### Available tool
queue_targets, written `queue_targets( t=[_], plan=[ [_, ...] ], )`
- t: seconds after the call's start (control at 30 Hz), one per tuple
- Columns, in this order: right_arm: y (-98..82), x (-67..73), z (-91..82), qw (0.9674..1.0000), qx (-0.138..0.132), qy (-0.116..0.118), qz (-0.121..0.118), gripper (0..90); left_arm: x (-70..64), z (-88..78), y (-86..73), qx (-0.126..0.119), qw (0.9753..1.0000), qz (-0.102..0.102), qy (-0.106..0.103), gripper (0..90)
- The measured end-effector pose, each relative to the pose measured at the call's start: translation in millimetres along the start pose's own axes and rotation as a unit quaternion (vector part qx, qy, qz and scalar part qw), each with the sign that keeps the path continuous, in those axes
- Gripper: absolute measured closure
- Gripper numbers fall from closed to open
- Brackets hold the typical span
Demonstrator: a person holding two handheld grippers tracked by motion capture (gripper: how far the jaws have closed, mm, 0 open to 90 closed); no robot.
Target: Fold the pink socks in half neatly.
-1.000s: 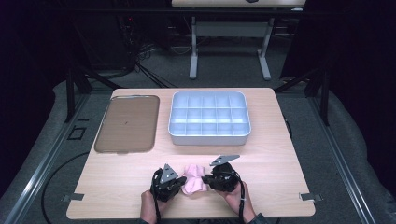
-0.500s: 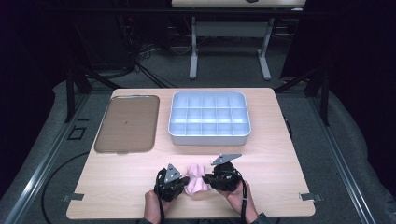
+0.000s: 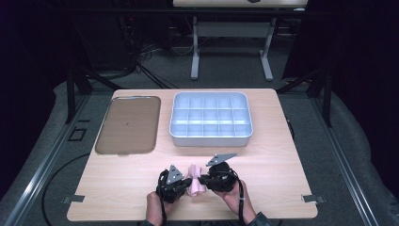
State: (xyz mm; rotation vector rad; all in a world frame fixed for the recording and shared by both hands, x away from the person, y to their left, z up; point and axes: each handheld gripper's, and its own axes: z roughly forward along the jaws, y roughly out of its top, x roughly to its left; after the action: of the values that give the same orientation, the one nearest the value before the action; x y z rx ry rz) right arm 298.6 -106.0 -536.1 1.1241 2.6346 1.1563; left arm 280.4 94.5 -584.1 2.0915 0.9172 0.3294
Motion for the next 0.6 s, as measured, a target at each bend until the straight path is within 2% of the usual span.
queue_targets(
  t=[0.3,0.47,0.6],
  plan=[
    [3.7,1.4,14.7,0.9999,0.012,0.007,-0.004,84.6,1.1,0.3,-0.2,-0.002,1.0,0.002,-0.004,89.8],
    [2.5,-0.9,16.4,0.9999,0.011,0.008,0.002,84.7,1.4,-0.1,-0.5,-0.002,1.0,0.002,-0.007,89.8],
    [-1.1,-6.9,9.2,0.9998,0.013,-0.009,0.01,84.7,0.2,0.1,0.0,0.0,1.0,0.004,-0.003,89.8]
  ],
)
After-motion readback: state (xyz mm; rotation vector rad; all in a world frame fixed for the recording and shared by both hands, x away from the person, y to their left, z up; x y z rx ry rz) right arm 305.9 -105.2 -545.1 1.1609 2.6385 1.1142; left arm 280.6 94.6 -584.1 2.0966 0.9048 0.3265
